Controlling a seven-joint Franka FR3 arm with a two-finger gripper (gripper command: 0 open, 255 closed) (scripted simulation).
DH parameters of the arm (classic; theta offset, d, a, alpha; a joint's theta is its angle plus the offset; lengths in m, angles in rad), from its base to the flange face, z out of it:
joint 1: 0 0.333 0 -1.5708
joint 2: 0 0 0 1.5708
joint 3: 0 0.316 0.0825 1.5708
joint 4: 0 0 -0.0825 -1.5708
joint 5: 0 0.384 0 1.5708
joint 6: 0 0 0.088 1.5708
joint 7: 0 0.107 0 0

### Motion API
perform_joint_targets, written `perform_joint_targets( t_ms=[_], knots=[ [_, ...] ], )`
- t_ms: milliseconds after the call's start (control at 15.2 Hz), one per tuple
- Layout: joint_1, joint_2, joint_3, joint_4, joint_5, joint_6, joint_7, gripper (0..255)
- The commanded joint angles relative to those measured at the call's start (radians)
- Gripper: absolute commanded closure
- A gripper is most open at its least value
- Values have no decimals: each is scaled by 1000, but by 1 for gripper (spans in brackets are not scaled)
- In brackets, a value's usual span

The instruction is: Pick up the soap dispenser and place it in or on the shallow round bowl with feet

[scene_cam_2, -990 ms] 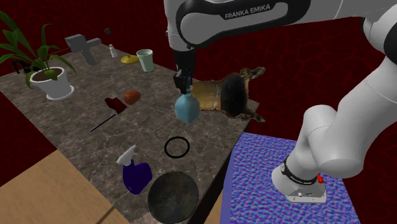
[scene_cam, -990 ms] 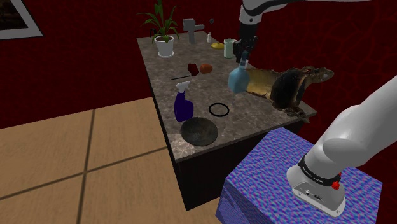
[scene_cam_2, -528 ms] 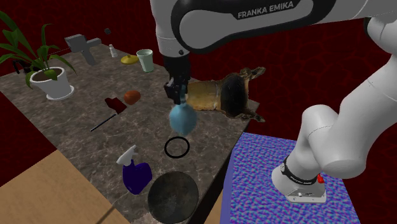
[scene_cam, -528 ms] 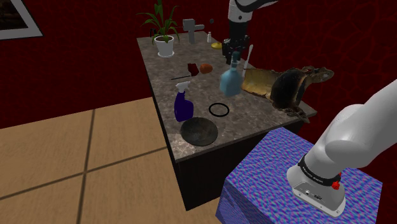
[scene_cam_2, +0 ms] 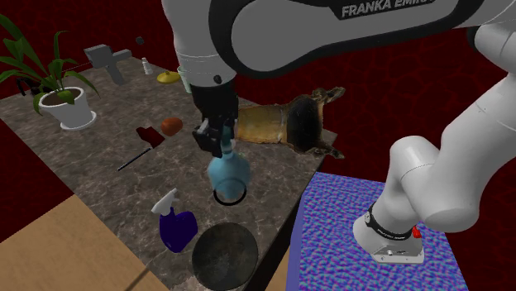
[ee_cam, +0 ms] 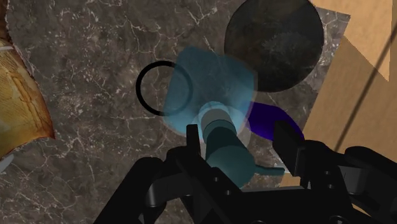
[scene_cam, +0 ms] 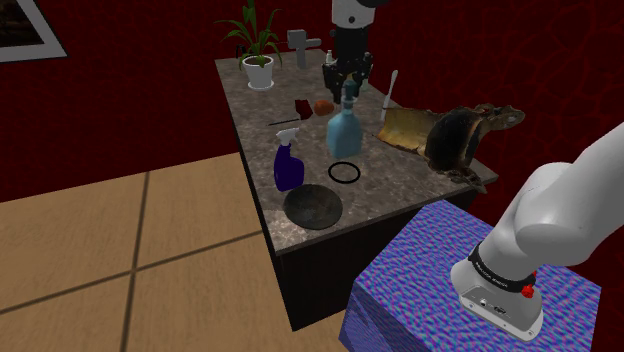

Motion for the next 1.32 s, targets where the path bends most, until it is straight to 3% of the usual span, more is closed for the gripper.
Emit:
perform_joint_targets(
  t_ms=[0, 594, 1254],
  knots=[
    [20, 11, 30, 26, 6, -17, 50, 255],
    [101, 117, 149, 215, 10, -107, 249, 255],
    [101, 97, 149, 58, 14, 30, 250, 255]
  ],
)
